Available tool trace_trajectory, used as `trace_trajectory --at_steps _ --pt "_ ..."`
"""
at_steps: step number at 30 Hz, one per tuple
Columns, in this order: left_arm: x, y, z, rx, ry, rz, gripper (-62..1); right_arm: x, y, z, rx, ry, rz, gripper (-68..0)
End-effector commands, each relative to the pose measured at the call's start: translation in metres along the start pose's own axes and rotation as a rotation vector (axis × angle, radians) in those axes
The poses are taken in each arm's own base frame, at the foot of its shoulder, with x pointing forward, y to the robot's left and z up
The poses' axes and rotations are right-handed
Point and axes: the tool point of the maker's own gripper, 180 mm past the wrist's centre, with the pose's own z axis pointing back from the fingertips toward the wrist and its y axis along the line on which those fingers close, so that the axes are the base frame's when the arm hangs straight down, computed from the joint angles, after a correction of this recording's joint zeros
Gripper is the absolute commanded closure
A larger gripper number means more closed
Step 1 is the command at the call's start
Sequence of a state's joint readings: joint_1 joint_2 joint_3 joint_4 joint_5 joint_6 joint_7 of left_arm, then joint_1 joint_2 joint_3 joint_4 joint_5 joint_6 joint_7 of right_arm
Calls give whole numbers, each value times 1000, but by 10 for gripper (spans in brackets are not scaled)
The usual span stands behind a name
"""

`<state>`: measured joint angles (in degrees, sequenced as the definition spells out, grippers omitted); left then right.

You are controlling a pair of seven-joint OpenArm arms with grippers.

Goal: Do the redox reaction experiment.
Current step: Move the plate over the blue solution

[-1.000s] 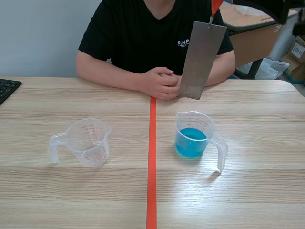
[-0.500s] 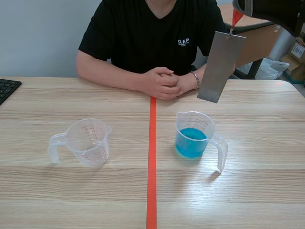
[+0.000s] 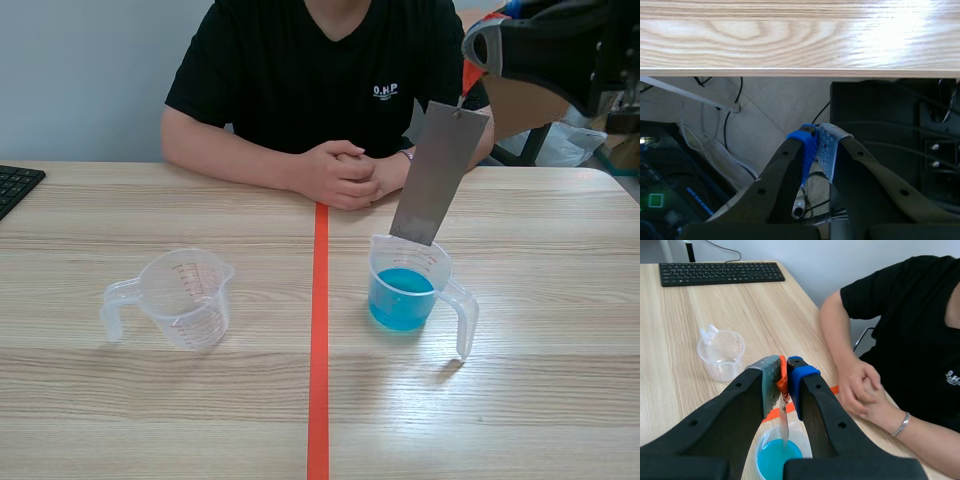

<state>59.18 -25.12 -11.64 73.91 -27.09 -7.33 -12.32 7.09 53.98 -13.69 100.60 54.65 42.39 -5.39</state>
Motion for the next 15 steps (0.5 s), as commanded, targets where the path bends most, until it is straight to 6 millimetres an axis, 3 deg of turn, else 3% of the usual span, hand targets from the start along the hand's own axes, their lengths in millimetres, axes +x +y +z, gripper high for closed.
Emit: trace_trajectory --at_steps 1,9,15 --pt "7 -4 5 -39 -16 -24 -45 15 -2 0 6 -38 28 -15" --pt "69 -6 -1 -139 -172 -167 -45 7 0 -6 10 -17 63 -15" --pt "129 -42 -2 -320 -315 -274 -45 5 1 -9 6 -15 71 -15"
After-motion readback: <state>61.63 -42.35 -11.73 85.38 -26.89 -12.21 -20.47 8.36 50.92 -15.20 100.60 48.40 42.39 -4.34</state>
